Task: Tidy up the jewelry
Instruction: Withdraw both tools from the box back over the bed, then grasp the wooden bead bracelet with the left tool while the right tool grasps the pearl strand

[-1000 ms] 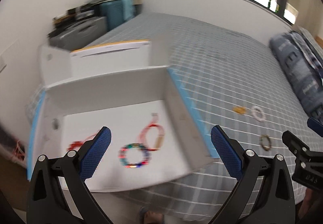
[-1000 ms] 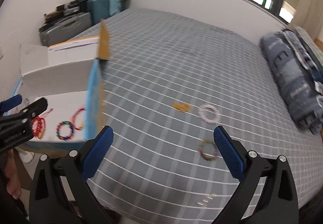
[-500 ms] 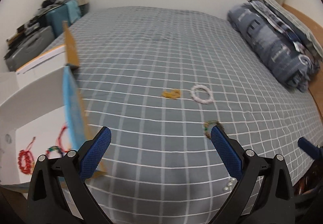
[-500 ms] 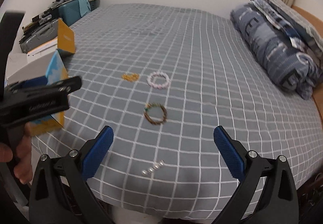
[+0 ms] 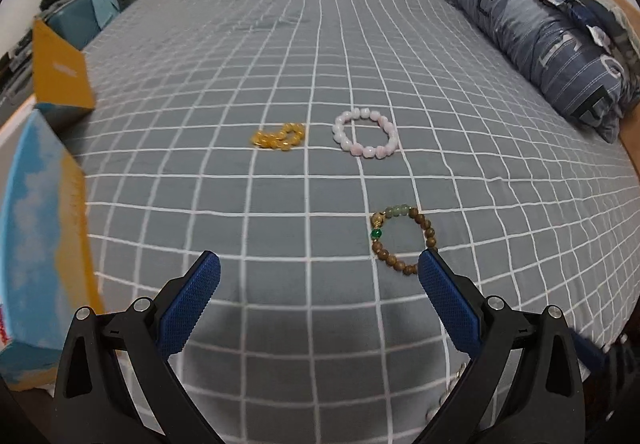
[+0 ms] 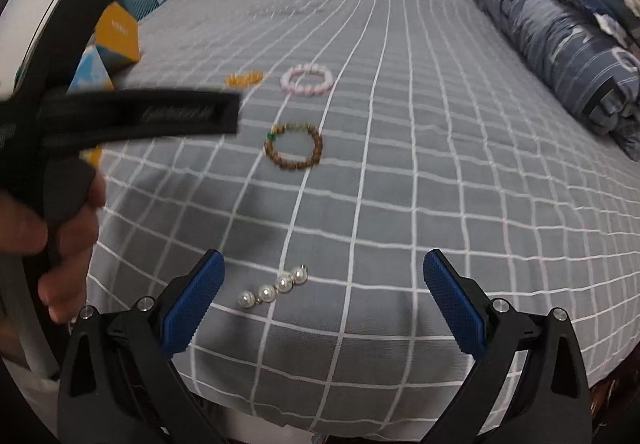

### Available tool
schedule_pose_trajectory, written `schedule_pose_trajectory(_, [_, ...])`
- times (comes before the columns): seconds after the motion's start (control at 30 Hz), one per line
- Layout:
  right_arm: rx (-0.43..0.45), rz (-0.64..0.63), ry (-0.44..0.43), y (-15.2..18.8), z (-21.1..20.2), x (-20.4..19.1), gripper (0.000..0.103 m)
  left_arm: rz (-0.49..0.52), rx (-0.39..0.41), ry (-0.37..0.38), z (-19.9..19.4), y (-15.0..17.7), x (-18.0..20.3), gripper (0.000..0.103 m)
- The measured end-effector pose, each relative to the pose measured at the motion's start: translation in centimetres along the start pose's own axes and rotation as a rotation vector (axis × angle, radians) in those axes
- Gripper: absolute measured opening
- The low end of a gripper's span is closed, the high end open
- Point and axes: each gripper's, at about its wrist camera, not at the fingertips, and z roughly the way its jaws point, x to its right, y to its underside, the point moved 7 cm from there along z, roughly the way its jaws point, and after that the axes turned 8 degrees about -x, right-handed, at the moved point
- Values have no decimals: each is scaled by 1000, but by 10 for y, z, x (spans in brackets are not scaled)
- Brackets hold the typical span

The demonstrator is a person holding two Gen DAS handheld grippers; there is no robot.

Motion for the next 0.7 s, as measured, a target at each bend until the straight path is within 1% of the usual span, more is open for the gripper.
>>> schedule_pose_trajectory(0.2, [-41, -16, -7, 7, 30, -3, 95, 4, -43, 16, 36, -10, 8, 97])
schedule_pose_trajectory(0.43, [-57, -37, -5, 12, 43, -9, 95, 17, -98, 21, 75, -12, 14, 97])
schedule_pose_trajectory(0.5, [-60, -44, -13, 16, 44, -10, 92, 19, -104, 1, 81, -12, 14, 97])
schedule_pose_trajectory(0.63, [-71, -45, -46, 17, 46, -13, 81, 34, -101, -36, 85, -13, 18, 96])
schedule_pose_trajectory(0.7, [-74, -43, -56, 20, 45, -14, 76, 53, -91, -53, 85, -11, 21, 89])
